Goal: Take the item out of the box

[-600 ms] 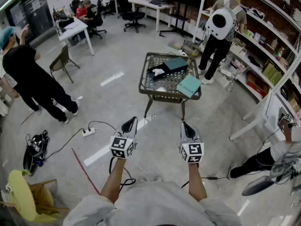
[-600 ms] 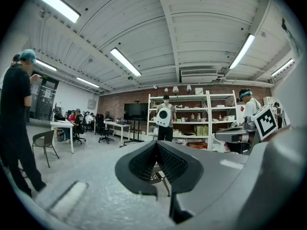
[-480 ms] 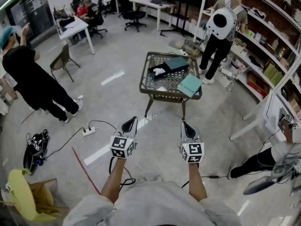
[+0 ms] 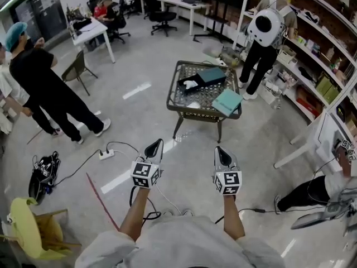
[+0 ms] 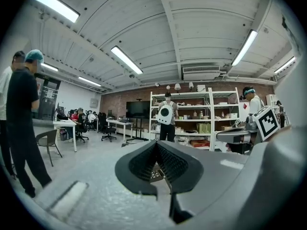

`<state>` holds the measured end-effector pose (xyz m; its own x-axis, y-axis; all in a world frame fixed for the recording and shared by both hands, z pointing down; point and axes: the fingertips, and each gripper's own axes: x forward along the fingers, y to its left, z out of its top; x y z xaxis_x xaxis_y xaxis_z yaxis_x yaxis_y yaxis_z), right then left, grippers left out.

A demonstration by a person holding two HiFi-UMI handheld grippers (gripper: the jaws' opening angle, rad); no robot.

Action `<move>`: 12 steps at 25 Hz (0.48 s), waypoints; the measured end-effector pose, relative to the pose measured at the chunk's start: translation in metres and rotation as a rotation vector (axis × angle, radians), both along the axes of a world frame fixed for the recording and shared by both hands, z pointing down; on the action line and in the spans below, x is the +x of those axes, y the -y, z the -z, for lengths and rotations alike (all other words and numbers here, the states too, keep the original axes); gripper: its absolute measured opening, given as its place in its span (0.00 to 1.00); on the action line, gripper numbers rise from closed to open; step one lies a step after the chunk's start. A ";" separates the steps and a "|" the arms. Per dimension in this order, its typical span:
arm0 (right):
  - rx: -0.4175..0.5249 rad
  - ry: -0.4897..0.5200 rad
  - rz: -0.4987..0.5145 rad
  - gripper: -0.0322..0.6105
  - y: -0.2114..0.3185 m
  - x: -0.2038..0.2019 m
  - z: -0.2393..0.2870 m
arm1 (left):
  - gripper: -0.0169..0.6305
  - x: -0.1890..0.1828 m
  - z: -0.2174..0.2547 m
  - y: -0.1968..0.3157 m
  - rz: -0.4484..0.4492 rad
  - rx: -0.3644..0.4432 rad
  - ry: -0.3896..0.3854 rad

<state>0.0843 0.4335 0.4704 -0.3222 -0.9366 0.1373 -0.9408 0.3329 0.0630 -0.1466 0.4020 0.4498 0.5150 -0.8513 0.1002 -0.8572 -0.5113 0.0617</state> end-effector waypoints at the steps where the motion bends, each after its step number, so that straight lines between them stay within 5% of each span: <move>1: -0.003 0.001 0.004 0.05 0.001 0.001 -0.002 | 0.03 0.002 0.000 0.001 0.001 0.001 0.003; 12: -0.003 0.005 0.038 0.05 0.016 0.034 -0.007 | 0.03 0.038 -0.006 0.006 0.030 -0.004 0.012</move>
<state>0.1184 0.4175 0.4778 -0.3580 -0.9234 0.1386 -0.9279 0.3684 0.0574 -0.1086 0.3958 0.4559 0.4882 -0.8658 0.1096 -0.8727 -0.4853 0.0533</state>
